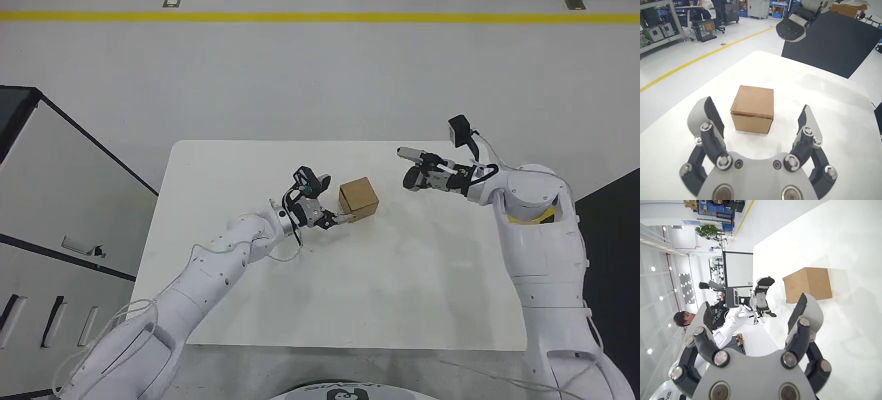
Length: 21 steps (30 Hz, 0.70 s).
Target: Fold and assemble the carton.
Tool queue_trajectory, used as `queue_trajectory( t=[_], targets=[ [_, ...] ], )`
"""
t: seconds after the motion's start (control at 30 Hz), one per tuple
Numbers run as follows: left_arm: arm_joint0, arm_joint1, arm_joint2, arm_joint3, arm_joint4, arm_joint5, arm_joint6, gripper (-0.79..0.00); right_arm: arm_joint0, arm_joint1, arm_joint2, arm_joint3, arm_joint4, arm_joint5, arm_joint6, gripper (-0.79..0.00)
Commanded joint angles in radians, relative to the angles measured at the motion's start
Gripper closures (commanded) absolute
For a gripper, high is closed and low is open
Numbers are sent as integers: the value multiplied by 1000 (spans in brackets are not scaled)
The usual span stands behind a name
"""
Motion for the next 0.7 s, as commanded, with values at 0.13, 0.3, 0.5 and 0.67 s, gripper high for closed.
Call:
queue_trajectory(
  t=[0.13, 0.3, 0.5, 0.67],
  targets=[
    [5, 1, 4, -15, 12, -2, -6, -785, 0, 0, 0, 0, 0, 0, 0, -785],
    [1, -2, 24, 16, 120, 15, 65, -785, 0, 0, 0, 0, 0, 0, 0, -785],
    [-34, -29, 54, 110, 175, 80, 157, -785, 0, 0, 0, 0, 0, 0, 0, -785],
    [-31, -29, 53, 108, 173, 82, 156, -785, 0, 0, 0, 0, 0, 0, 0, -785]
  ],
)
